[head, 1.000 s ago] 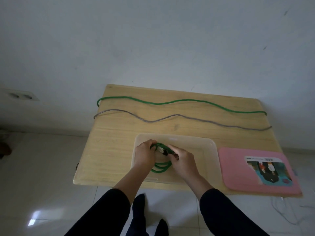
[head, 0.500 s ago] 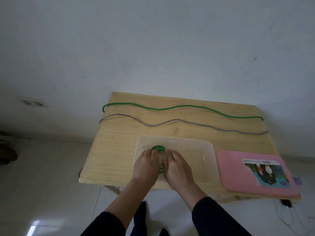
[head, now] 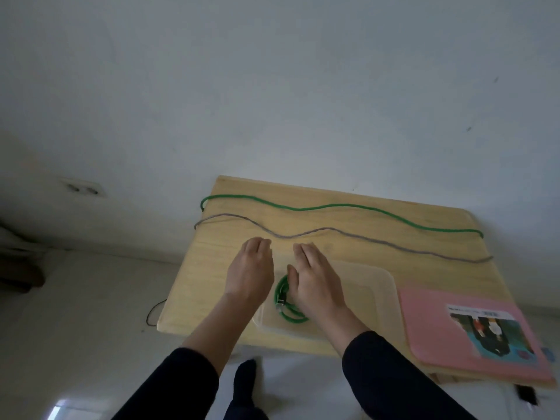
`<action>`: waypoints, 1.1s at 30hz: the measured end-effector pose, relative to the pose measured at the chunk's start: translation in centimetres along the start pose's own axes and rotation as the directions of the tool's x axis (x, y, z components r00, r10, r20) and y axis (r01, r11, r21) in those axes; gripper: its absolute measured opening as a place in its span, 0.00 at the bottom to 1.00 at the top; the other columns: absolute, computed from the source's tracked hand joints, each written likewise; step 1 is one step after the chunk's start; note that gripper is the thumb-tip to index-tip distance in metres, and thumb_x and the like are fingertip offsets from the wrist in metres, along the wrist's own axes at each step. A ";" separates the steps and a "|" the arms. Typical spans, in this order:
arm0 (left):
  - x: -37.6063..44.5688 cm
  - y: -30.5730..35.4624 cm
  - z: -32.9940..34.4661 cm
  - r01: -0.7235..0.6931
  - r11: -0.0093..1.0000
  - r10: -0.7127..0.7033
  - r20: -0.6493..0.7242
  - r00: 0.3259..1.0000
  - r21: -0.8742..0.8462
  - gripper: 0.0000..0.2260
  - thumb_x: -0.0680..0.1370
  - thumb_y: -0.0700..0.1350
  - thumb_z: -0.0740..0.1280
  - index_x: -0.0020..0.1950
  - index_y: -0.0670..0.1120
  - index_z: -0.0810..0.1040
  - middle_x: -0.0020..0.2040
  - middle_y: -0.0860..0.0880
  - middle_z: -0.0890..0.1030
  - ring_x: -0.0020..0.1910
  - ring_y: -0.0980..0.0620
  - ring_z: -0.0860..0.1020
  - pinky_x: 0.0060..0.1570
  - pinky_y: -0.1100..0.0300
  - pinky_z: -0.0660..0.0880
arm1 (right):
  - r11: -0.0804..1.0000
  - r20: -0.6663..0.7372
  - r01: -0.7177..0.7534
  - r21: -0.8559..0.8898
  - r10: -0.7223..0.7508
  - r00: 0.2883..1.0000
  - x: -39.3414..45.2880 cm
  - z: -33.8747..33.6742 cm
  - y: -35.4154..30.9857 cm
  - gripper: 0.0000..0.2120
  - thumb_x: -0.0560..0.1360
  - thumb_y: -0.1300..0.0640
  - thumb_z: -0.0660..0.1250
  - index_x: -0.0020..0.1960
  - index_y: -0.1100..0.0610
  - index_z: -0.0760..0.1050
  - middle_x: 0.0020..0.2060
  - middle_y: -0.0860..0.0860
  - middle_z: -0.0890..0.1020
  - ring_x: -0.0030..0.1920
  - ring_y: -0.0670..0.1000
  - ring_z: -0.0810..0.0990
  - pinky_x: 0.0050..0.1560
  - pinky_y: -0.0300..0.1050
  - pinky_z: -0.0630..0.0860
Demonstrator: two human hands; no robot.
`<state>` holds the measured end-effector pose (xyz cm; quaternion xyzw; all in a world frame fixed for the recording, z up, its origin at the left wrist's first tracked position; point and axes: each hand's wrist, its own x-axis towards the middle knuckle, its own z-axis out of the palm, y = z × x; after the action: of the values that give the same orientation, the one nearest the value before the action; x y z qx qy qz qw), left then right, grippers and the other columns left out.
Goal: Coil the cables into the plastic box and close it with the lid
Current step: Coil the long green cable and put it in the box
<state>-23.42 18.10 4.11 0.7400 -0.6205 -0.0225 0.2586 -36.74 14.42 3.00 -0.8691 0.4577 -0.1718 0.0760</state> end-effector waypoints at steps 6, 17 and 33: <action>6.2 -6.0 -1.3 0.020 0.998 -0.019 -0.026 0.999 0.059 0.06 0.70 0.31 0.70 0.46 0.37 0.80 0.41 0.40 0.82 0.39 0.42 0.81 0.32 0.57 0.77 | 0.999 -0.001 0.042 -0.027 -0.042 0.999 7.7 2.4 -1.2 0.22 0.76 0.56 0.62 0.66 0.66 0.68 0.62 0.61 0.75 0.65 0.60 0.72 0.63 0.54 0.72; 15.4 -19.7 1.4 0.196 0.980 -0.194 0.077 0.978 -0.021 0.13 0.77 0.36 0.63 0.61 0.38 0.76 0.59 0.41 0.78 0.58 0.42 0.76 0.50 0.53 0.75 | 0.998 0.043 0.062 -0.023 -0.061 0.997 20.5 10.6 -3.6 0.20 0.71 0.62 0.69 0.62 0.67 0.73 0.57 0.61 0.79 0.59 0.60 0.77 0.55 0.51 0.77; 19.6 -22.7 4.9 0.243 0.939 -0.238 0.050 0.970 -0.243 0.08 0.79 0.39 0.59 0.54 0.40 0.76 0.51 0.43 0.79 0.49 0.45 0.76 0.44 0.58 0.69 | 0.998 0.014 0.041 0.051 -0.041 0.999 25.2 14.1 -1.4 0.26 0.65 0.75 0.67 0.61 0.62 0.75 0.41 0.58 0.78 0.36 0.57 0.78 0.29 0.45 0.77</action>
<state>-0.04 0.34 -3.79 0.7719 -0.5205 -0.1384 0.3379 -17.37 -5.84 -3.91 -0.8774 0.4346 -0.1783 0.0977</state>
